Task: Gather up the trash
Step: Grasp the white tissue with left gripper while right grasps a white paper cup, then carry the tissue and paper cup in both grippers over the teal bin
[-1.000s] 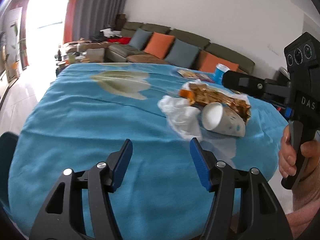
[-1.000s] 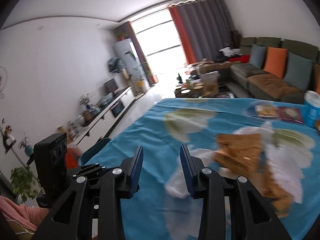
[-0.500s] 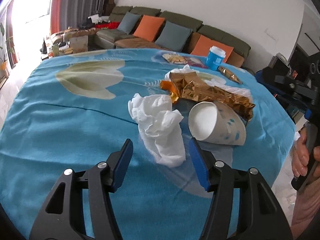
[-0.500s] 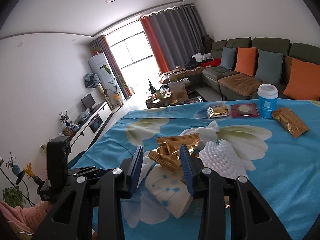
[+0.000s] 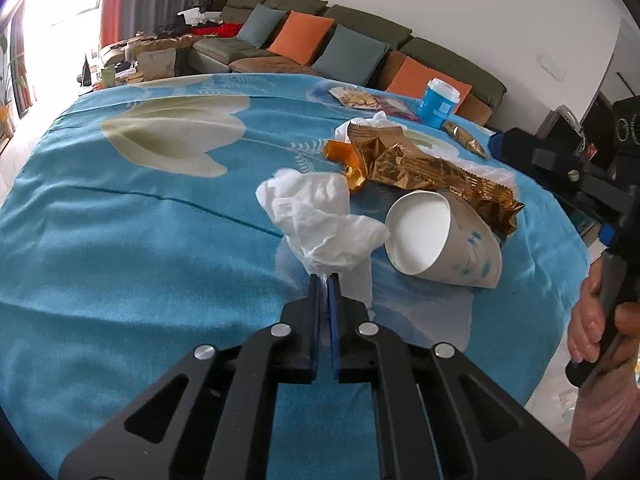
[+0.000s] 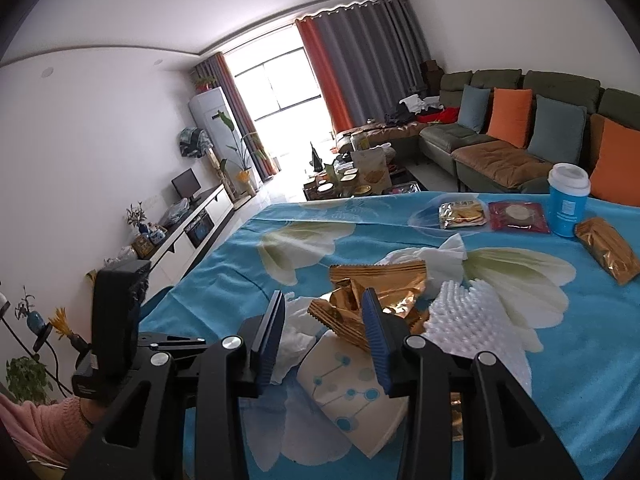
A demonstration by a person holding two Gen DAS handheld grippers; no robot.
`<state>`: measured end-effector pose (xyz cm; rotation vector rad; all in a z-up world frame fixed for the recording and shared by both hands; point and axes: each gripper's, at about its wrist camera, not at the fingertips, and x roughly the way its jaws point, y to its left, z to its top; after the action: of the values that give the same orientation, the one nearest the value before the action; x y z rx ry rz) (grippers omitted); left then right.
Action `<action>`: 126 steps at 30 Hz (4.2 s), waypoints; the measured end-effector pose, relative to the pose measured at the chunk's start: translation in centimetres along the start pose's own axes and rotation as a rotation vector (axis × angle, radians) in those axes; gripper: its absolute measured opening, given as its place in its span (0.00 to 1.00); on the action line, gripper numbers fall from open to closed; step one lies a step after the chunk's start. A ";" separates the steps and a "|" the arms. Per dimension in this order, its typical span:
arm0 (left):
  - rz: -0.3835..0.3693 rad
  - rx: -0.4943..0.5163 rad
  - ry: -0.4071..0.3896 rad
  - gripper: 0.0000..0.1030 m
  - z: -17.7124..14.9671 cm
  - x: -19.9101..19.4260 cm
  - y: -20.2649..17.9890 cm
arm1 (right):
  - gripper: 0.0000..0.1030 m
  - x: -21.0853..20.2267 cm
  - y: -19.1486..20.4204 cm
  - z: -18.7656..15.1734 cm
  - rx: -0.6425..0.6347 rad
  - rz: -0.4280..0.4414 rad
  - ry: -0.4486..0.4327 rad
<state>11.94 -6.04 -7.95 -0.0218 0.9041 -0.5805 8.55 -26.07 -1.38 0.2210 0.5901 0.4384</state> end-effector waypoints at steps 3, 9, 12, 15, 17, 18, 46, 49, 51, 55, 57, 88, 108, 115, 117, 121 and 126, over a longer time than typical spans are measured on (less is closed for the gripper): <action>0.004 0.000 -0.015 0.04 -0.3 -0.5 0.1 | 0.36 0.5 0.1 0.1 -0.014 -0.010 0.013; -0.012 -0.012 -0.049 0.03 -1.1 -2.6 1.1 | 0.37 0.6 0.5 -0.2 -0.021 -0.003 0.021; -0.014 -0.001 -0.047 0.03 -2.0 -3.6 1.6 | 0.37 0.0 1.1 -0.7 -0.035 -0.008 0.027; -0.020 0.013 -0.042 0.04 -3.1 -4.2 2.0 | 0.37 -0.6 1.4 -1.6 -0.032 0.004 0.040; -0.022 0.007 -0.035 0.05 -3.6 -4.3 2.4 | 0.37 -1.2 1.7 -2.7 -0.029 -0.004 0.055; -0.015 0.003 -0.038 0.10 -3.9 -4.4 2.5 | 0.37 -1.4 1.6 -3.1 -0.022 -0.006 0.060; -0.002 -0.039 -0.056 0.15 -3.7 -4.5 2.9 | 0.05 -0.4 0.2 -6.2 0.155 0.124 0.102; 0.001 -0.046 -0.067 0.15 -4.2 -5.4 3.2 | 0.04 -0.5 1.4 -6.1 0.132 0.157 0.108; 0.009 -0.055 -0.078 0.15 -4.6 -6.1 3.6 | 0.04 -0.5 2.2 -6.1 0.116 0.173 0.113; 0.018 -0.070 -0.101 0.15 -5.3 -7.5 4.2 | 0.04 -0.5 3.9 -6.0 0.082 0.212 0.120; 0.024 -0.076 -0.112 0.15 -5.6 -8.2 4.5 | 0.04 -0.4 4.5 -5.8 0.070 0.228 0.124; 0.261 -0.261 -0.242 0.15 -9.8 -18.1 13.0 | 0.04 9.5 18.0 -2.4 -0.201 0.519 0.252; 0.381 -0.342 -0.262 0.15 -11.7 -20.8 17.5 | 0.04 14.7 23.7 -2.1 -0.292 0.589 0.325; 0.410 -0.368 -0.270 0.15 -12.2 -21.7 18.8 | 0.04 16.0 25.2 -2.0 -0.311 0.601 0.342; 0.413 -0.376 -0.271 0.15 -12.4 -21.8 19.1 | 0.04 16.3 25.4 -2.1 -0.315 0.603 0.346; 0.427 -0.389 -0.270 0.15 -12.6 -21.9 19.7 | 0.04 16.7 26.2 -2.2 -0.329 0.603 0.354; 0.436 -0.399 -0.268 0.15 -12.6 -21.8 20.1 | 0.04 17.2 27.0 -2.3 -0.343 0.606 0.374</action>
<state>1.58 24.32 -5.03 -0.2503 0.7201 0.0159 10.94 5.89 -2.92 -0.0201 0.7994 1.1732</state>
